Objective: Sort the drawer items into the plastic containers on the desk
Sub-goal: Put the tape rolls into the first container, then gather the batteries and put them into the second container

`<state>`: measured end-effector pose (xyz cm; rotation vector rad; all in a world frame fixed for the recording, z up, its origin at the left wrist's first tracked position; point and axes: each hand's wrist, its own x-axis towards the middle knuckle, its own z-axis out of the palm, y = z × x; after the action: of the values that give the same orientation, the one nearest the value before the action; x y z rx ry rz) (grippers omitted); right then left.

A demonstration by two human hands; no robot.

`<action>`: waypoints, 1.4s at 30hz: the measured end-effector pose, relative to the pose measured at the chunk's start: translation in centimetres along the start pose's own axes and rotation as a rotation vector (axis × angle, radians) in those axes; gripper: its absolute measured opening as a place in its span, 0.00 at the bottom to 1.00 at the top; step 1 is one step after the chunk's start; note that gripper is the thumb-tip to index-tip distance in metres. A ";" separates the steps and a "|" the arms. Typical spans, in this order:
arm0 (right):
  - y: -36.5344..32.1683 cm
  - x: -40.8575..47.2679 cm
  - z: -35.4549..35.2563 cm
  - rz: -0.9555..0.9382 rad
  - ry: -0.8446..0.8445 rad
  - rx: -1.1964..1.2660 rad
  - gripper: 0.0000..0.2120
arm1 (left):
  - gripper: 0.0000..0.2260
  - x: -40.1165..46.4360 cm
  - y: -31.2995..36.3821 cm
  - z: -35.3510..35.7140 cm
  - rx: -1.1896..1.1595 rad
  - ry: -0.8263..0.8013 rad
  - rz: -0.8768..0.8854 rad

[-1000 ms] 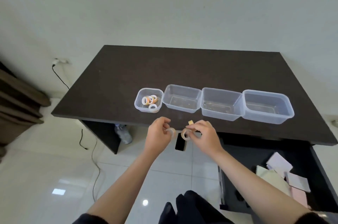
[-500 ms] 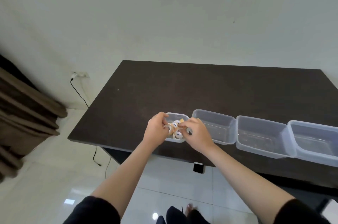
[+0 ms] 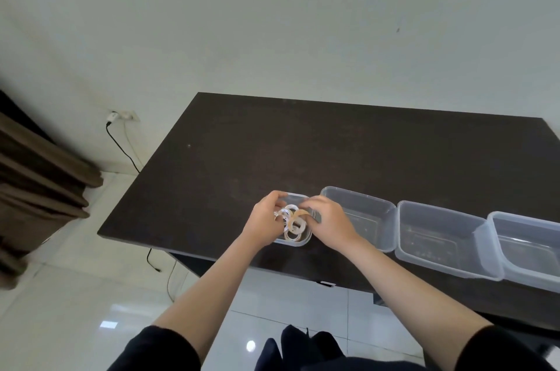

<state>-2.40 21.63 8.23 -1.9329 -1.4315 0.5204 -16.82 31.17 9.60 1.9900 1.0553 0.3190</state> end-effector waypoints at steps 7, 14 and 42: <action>0.6 -3.5 -0.6 -0.051 0.099 0.039 0.10 | 0.17 -3.9 0.0 1.0 -0.124 0.193 -0.013; 0.4 -11.2 -0.1 -0.076 0.172 0.068 0.10 | 0.12 -12.1 -0.2 4.5 -0.124 0.290 -0.071; 20.5 -42.4 -13.0 0.576 0.105 -0.017 0.11 | 0.11 -24.5 12.0 35.9 0.028 -0.447 0.005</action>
<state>6.56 -25.65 -0.30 -2.3475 -0.7997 0.6493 -5.10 -11.43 0.49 1.9645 0.7699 -0.1369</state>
